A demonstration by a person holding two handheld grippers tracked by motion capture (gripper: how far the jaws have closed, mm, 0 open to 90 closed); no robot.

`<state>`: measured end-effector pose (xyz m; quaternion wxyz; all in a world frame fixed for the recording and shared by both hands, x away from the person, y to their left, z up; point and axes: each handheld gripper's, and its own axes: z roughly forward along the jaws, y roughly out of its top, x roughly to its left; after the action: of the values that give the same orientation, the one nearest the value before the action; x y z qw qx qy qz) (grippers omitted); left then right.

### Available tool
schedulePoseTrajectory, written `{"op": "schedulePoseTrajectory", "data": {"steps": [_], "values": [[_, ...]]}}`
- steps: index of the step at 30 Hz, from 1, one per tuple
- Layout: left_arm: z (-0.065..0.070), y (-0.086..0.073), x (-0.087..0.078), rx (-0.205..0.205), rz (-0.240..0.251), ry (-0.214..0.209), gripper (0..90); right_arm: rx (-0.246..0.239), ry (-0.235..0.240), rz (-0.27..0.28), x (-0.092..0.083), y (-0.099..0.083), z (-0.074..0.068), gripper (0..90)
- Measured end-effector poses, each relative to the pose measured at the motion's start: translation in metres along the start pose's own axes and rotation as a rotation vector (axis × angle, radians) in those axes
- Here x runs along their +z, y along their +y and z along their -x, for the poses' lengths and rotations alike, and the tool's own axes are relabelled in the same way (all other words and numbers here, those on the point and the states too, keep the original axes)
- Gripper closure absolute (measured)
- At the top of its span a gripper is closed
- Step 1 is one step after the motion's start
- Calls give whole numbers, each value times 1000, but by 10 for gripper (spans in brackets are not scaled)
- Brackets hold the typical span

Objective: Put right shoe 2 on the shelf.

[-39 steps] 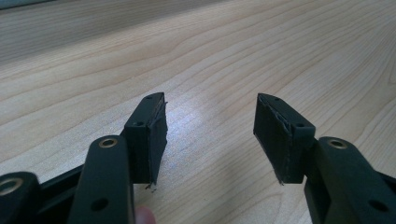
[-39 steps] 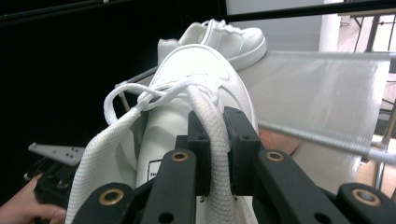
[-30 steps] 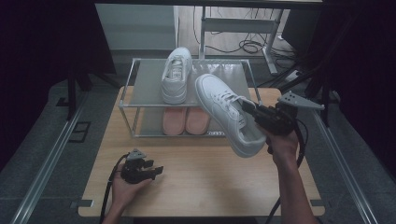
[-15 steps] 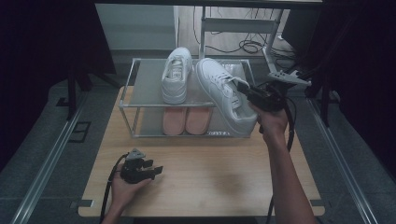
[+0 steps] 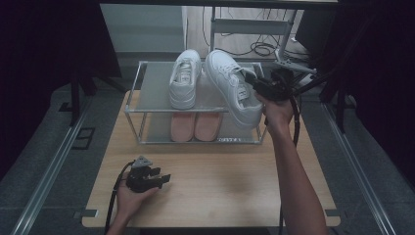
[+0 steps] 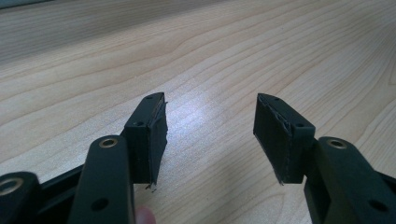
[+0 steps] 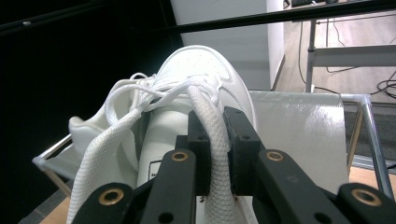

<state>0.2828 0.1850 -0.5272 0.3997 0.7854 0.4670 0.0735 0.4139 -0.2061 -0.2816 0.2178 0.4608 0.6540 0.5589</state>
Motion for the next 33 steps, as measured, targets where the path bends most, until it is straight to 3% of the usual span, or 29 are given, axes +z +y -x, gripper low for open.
{"op": "schedulePoseTrajectory", "data": {"steps": [12, 33], "values": [[-2, 0, -1, -2, 1, 0, 451, 43, -74, -19, 38, 18, -4, 819], [-5, -1, -3, -6, 9, 1, 451, 132, -197, -65, 106, 28, 1, 815]]}}
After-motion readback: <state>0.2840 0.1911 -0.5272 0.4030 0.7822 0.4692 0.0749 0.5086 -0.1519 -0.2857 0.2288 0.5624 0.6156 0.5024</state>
